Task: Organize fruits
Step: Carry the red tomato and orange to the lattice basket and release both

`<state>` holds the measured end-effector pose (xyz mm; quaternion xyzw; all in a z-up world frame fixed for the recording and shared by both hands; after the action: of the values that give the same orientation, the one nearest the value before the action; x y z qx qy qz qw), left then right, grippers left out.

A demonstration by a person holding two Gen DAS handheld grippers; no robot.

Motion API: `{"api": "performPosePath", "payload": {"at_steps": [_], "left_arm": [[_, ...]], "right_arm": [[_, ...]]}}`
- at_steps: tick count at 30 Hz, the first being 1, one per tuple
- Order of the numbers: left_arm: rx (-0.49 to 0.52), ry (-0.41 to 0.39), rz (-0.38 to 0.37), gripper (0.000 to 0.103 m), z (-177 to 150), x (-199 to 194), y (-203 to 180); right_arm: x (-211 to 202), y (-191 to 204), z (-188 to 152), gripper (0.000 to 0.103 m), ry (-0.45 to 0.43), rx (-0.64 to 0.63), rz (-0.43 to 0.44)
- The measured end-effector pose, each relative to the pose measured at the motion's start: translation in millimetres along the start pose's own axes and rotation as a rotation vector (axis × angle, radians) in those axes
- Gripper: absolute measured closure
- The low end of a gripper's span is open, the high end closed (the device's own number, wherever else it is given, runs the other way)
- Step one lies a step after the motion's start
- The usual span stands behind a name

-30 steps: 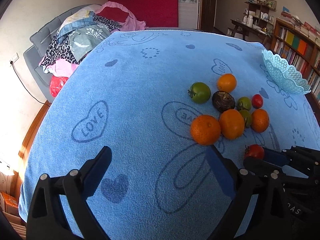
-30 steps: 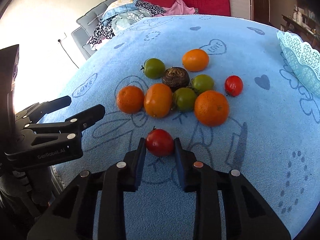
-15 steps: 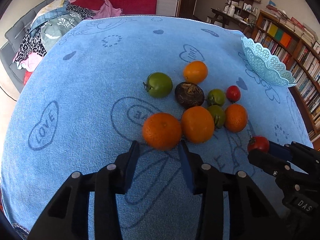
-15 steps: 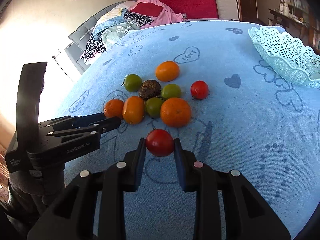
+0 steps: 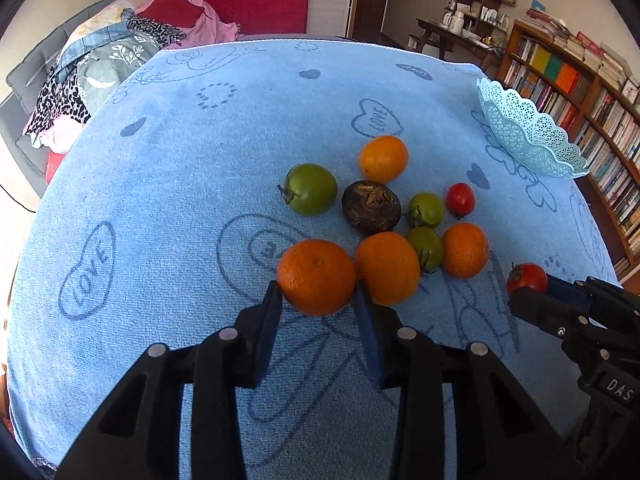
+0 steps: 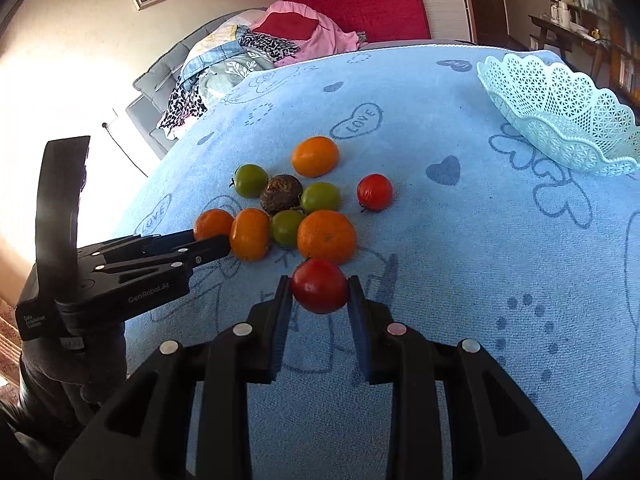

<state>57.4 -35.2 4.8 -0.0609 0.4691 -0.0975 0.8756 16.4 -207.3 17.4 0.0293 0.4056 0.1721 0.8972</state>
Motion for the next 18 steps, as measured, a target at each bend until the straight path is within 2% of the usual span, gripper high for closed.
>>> {"api": "performPosePath", "payload": {"at_steps": [8,18], "left_arm": [[0.031,-0.071,0.011,0.066,17,-27,-15],[0.145,-0.069,-0.096,0.066,48,-20,-97]], "right_arm": [[-24,-29,13,0.074,-0.064,0.04,-0.045],[-67,-114,31,0.074,-0.162,0.139,-0.204]]}}
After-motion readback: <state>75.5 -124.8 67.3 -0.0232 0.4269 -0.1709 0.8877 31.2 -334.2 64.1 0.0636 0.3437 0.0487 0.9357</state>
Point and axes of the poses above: each gripper's, at about its wrist camera, not at the fingertips, and x roughly the way its jaws point, y to its left, z to its top, the point moved 3 cm from there along x, roughly the way its jaws point, and after that the axes turned 12 degrees about -x, right-handed, at the moved point
